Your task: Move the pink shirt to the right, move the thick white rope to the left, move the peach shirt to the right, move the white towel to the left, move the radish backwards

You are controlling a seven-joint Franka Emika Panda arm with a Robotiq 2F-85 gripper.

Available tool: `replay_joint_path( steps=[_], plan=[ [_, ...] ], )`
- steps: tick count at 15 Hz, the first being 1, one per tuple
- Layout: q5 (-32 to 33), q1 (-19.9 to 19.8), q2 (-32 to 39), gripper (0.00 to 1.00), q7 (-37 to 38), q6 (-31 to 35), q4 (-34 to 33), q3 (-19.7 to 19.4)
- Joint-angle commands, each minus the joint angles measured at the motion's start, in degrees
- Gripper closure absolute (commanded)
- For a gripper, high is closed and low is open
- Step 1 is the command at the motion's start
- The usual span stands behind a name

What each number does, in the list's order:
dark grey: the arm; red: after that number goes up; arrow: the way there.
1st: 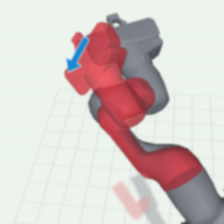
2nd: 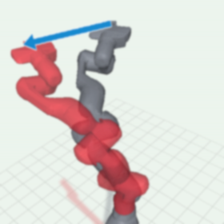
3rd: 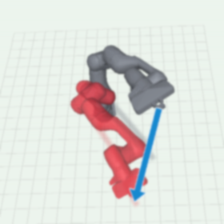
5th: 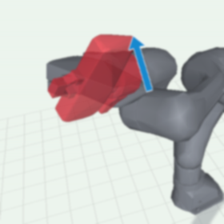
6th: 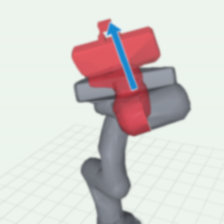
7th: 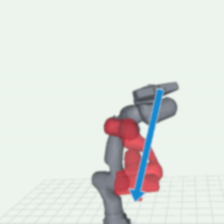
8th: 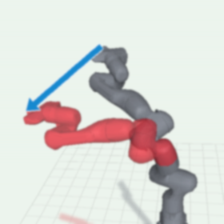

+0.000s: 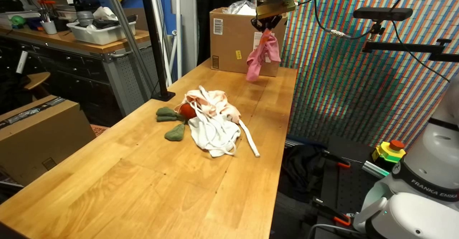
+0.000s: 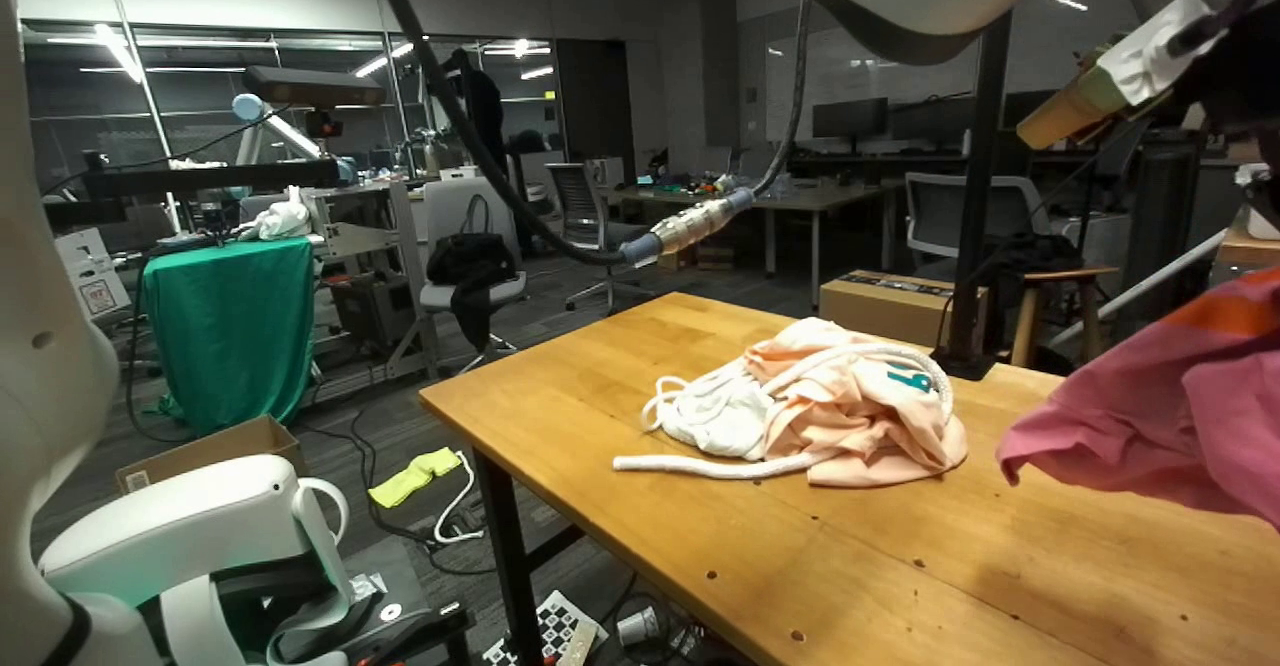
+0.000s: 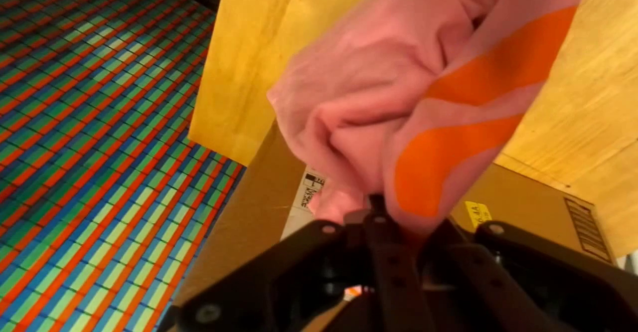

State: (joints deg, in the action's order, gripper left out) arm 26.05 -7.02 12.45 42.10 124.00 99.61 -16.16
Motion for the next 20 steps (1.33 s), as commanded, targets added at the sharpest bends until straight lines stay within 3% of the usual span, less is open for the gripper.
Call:
replay_joint_path(
  steps=[1,2,3,8,12,20],
  plan=[
    [3.91,0.23,1.17,0.98,7.67,0.13,-1.22,-0.95],
    [4.33,0.19,1.44,0.78,8.86,-0.20,-1.36,-0.96],
    [4.68,0.19,1.70,0.67,10.01,-0.19,-1.38,-0.94],
    [7.12,0.82,2.02,0.29,12.72,-0.81,-0.96,-0.48],
    [7.36,2.55,0.58,0.00,8.63,-0.27,1.20,2.29],
    [3.35,8.05,-0.50,0.01,-0.45,1.94,3.99,10.71]
  ],
)
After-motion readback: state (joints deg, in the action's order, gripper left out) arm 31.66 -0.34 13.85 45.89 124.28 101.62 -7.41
